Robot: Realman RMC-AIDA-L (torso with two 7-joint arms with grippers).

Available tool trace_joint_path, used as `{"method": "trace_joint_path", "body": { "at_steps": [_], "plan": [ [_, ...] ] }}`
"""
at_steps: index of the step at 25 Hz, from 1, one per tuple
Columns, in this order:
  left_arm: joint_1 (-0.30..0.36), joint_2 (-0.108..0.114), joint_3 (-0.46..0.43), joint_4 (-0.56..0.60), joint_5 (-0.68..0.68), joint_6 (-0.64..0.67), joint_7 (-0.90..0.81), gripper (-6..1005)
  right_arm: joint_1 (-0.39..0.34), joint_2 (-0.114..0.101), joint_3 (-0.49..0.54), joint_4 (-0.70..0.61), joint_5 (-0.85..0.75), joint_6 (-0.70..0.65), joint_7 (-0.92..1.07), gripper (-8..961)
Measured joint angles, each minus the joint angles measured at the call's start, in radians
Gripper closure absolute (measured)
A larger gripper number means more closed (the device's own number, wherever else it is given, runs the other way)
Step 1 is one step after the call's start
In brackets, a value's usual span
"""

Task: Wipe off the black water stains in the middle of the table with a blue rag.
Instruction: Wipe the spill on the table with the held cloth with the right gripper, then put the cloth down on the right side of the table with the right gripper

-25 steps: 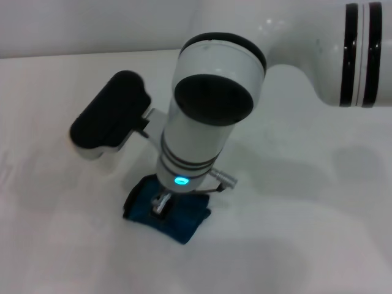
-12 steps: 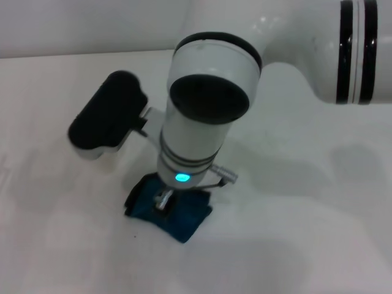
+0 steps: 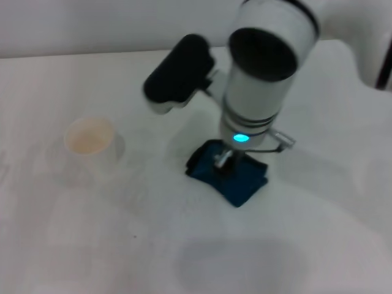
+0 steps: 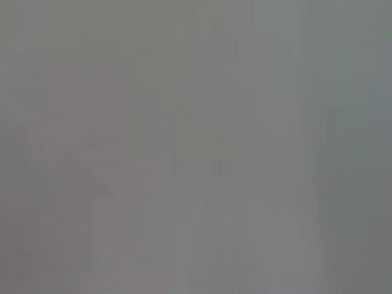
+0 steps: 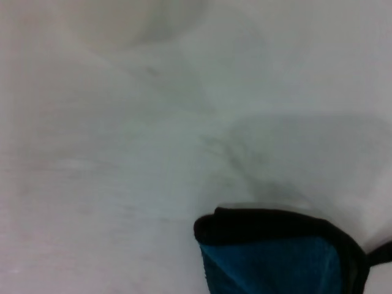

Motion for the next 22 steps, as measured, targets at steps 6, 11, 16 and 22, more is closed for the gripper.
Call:
{"method": "trace_joint_path", "body": {
  "at_steps": [6, 11, 16, 22],
  "plan": [
    [-0.009, 0.001, 0.000, -0.006, -0.002, 0.000, -0.003, 119, -0.153, -0.005, 0.215, -0.109, -0.191, 0.116, -0.071, 887],
    [-0.011, 0.003, 0.000, -0.008, -0.012, 0.000, 0.000, 118, -0.261, -0.008, 0.363, -0.203, -0.278, 0.192, -0.136, 881],
    [-0.011, 0.003, 0.000, -0.010, -0.029, -0.001, 0.000, 117, -0.310, -0.010, 0.440, -0.218, -0.311, 0.207, -0.175, 876],
    [-0.013, 0.004, -0.001, -0.016, -0.030, -0.006, 0.000, 117, -0.320, -0.010, 0.484, -0.190, -0.307, 0.194, -0.211, 870]
  ]
}}
